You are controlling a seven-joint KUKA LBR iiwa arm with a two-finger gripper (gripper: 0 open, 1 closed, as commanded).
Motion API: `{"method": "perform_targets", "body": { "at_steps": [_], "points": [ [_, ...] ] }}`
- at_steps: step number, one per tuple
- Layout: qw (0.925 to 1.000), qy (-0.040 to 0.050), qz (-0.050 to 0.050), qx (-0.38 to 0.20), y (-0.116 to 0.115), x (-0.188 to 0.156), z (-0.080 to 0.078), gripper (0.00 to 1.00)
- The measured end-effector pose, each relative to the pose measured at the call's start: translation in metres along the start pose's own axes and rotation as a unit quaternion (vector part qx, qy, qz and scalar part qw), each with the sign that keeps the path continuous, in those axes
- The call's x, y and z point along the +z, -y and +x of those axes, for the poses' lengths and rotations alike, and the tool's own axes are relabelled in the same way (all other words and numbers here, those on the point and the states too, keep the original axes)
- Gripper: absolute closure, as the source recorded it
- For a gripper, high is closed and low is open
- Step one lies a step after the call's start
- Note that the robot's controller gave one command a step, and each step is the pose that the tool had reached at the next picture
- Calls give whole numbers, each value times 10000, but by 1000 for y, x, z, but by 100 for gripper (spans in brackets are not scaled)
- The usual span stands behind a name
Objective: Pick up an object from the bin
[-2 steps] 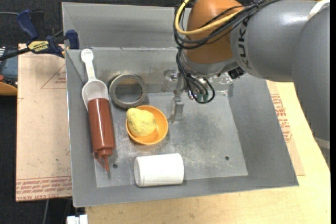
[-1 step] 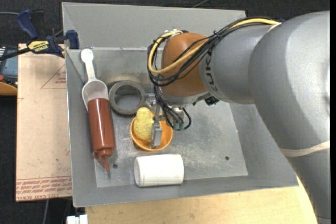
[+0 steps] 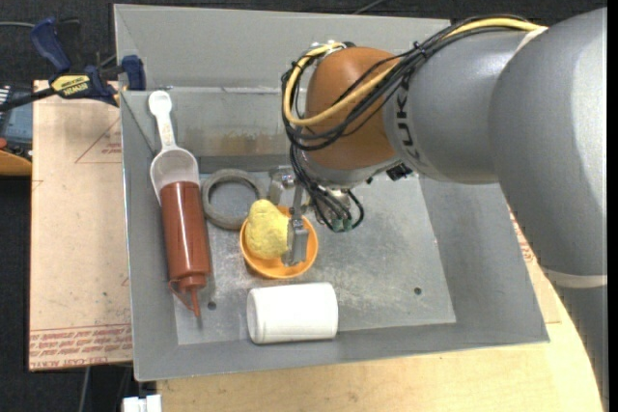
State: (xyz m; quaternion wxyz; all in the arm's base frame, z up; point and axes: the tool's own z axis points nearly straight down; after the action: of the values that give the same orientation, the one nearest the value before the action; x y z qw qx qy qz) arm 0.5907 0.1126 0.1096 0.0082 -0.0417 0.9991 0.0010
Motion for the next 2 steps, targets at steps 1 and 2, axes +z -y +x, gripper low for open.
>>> {"method": "perform_targets", "body": {
  "at_steps": [1,2],
  "points": [
    [9999,-49,-11,138,-8,8,28,0],
    [9987,7,-7,-508,-7,39,7,0]
  ]
}}
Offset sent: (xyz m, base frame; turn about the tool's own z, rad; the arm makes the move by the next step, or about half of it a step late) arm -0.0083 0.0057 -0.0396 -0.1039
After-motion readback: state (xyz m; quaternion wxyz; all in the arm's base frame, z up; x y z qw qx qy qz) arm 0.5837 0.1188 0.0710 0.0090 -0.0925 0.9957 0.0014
